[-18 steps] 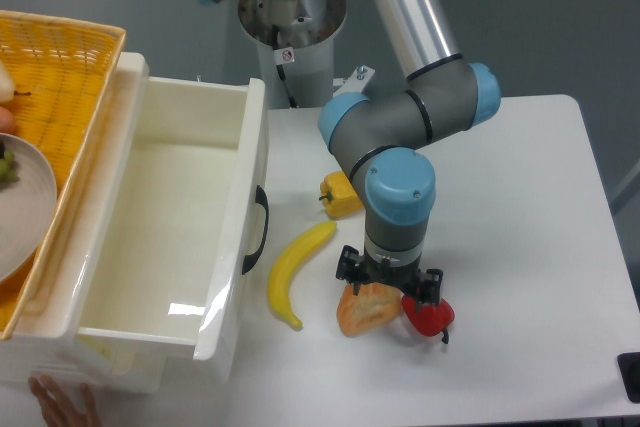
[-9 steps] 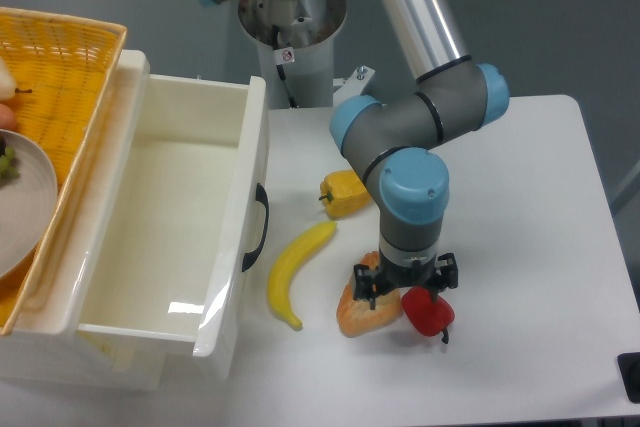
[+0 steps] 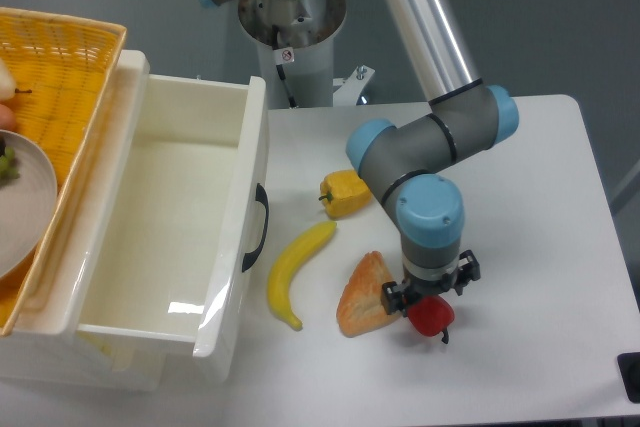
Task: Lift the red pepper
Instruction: 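Lower the open gripper over the red bell pepper, then adjust the gripper around the red pepper and close on it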
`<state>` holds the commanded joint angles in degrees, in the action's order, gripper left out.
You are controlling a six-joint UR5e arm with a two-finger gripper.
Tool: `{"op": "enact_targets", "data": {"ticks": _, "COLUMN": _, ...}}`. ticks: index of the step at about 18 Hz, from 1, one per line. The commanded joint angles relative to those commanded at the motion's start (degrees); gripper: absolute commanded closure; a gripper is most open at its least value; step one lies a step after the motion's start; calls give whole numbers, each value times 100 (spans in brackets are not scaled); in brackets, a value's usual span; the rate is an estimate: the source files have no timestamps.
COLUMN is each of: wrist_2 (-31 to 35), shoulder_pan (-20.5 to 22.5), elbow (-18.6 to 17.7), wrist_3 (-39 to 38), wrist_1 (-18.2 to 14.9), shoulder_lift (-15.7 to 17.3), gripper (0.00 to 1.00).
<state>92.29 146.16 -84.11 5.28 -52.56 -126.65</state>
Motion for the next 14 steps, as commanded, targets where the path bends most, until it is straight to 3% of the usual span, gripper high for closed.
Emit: {"op": "enact_targets", "data": {"ticks": 14, "wrist_2": -273, "shoulder_pan": 9, "elbow": 44, "wrist_3": -247, "wrist_1": 35, "shoulder_lift": -27, "gripper": 0}}
